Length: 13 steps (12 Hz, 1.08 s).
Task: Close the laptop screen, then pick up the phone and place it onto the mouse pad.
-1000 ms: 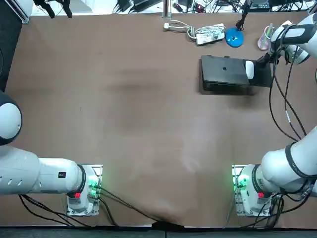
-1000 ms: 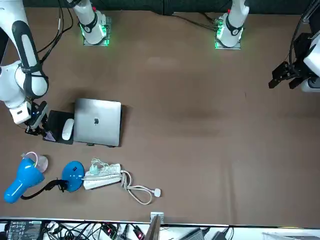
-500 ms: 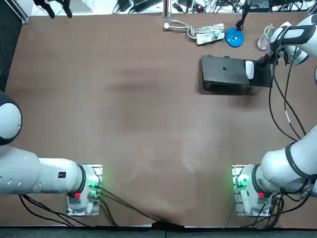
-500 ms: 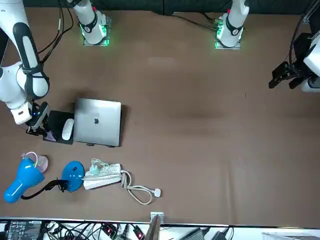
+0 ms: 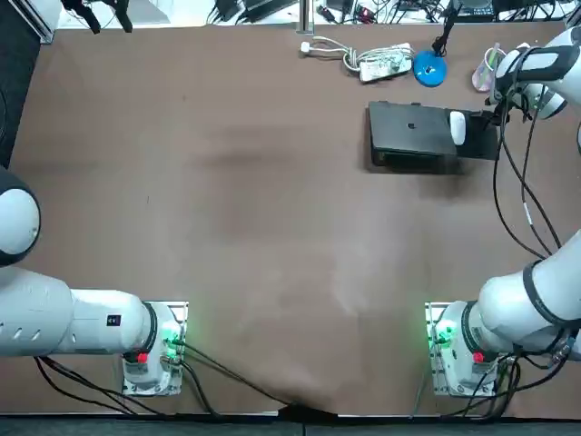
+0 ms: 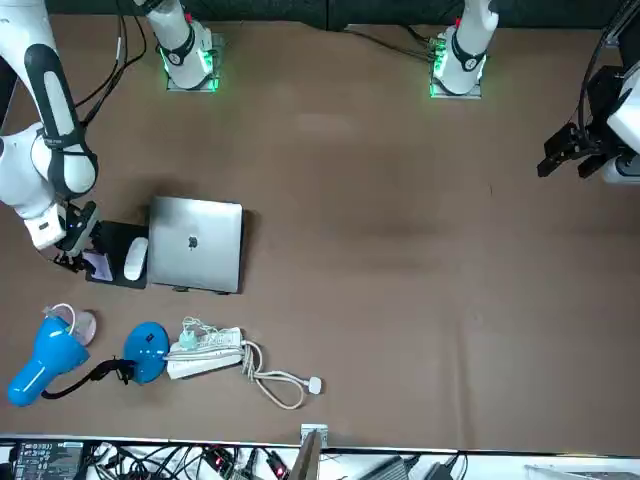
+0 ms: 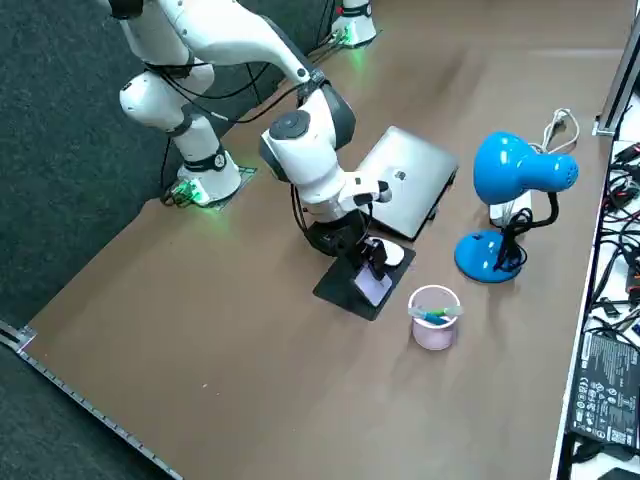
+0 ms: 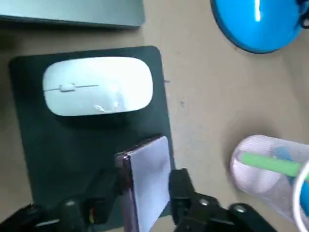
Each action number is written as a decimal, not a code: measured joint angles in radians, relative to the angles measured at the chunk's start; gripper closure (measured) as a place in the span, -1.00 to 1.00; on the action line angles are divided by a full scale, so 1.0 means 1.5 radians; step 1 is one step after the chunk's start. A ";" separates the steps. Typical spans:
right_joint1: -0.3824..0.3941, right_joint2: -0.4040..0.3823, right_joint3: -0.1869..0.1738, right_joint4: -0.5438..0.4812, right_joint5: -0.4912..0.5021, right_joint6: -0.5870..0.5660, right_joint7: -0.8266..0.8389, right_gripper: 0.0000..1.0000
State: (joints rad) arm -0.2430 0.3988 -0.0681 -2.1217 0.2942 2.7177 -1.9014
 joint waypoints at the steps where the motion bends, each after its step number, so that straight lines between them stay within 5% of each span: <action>1: -0.001 -0.002 0.000 0.001 0.001 -0.012 0.000 -0.30; 4: -0.005 -0.030 -0.002 0.011 0.008 -0.069 0.003 -1.00; 13: -0.010 -0.086 -0.005 0.129 0.011 -0.317 0.278 -1.00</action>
State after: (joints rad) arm -0.2575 0.2698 -0.0761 -1.9290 0.3110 2.2426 -1.4842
